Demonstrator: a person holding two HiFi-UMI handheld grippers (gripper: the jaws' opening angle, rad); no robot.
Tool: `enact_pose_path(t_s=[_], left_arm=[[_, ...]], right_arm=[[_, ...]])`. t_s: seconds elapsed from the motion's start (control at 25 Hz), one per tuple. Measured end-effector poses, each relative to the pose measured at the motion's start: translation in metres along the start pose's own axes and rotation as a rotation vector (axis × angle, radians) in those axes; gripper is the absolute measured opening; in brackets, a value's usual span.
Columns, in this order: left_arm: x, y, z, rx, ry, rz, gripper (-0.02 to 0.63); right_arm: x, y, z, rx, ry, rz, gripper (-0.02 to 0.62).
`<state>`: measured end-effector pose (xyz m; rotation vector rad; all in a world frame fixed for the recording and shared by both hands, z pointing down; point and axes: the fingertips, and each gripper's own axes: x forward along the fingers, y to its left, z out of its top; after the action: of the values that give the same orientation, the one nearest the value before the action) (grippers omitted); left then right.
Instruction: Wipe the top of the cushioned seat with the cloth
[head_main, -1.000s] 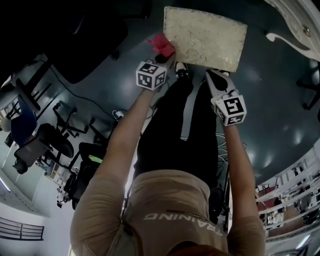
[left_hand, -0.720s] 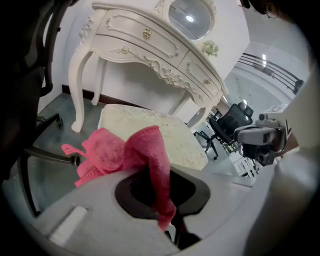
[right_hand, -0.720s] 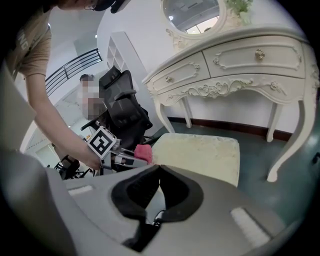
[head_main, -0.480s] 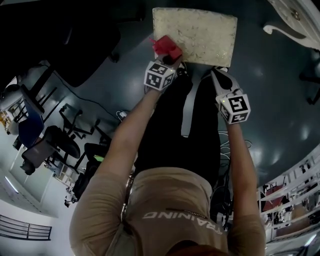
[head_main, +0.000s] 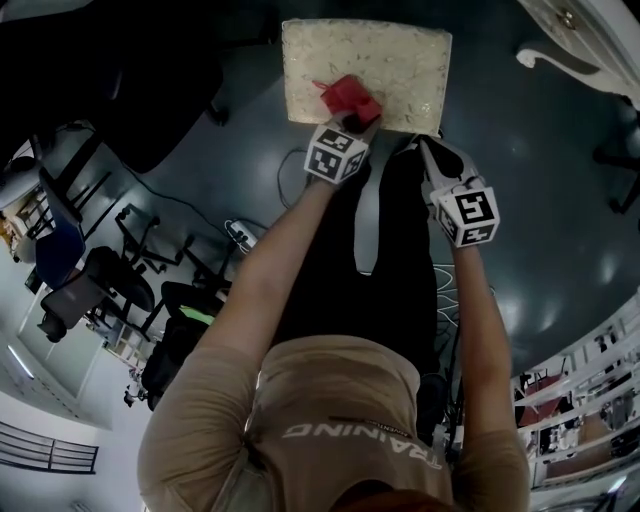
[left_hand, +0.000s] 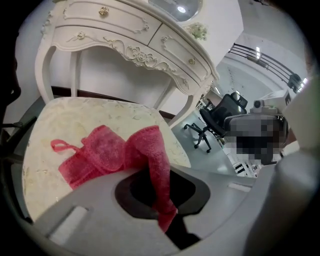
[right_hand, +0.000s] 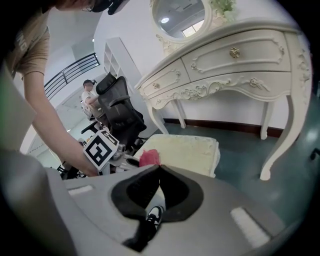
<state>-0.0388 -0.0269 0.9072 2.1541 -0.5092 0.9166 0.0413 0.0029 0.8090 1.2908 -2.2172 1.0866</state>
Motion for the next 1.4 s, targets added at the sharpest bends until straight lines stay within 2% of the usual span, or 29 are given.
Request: enact_pose_path(t_s=[0.16,0.52,0.8,1.0,1.2,1.4], left_arm=[[0.020,-0.026,0.005,0.016,0.023,-0.001,0.032],[0.070,-0.088,0.017,0.039,0.067,-0.073,0.032],[0.109,-0.129,0.024,0.073,0.125,-0.151,0.032],[0.129,-0.161,0.024,0.110,0.173,-0.242,0.032],[0.137,-0.188,0.027,0.109,0.193,-0.349,0.032],[0.130,-0.196,0.032,0.122,0.190,-0.380,0.032]], right_arm=[[-0.016,-0.030,-0.007,0.021,0.003,-0.023,0.005],[-0.059,-0.085,-0.032,0.072,0.020,-0.059,0.004],[-0.082,-0.127,-0.060,0.133,0.022,-0.095,0.005],[-0.095,-0.145,-0.069,0.162,0.022,-0.102,0.005],[-0.101,-0.157,-0.072,0.171,0.020,-0.112,0.004],[-0.107,-0.164,-0.072,0.197,0.015,-0.122,0.004]])
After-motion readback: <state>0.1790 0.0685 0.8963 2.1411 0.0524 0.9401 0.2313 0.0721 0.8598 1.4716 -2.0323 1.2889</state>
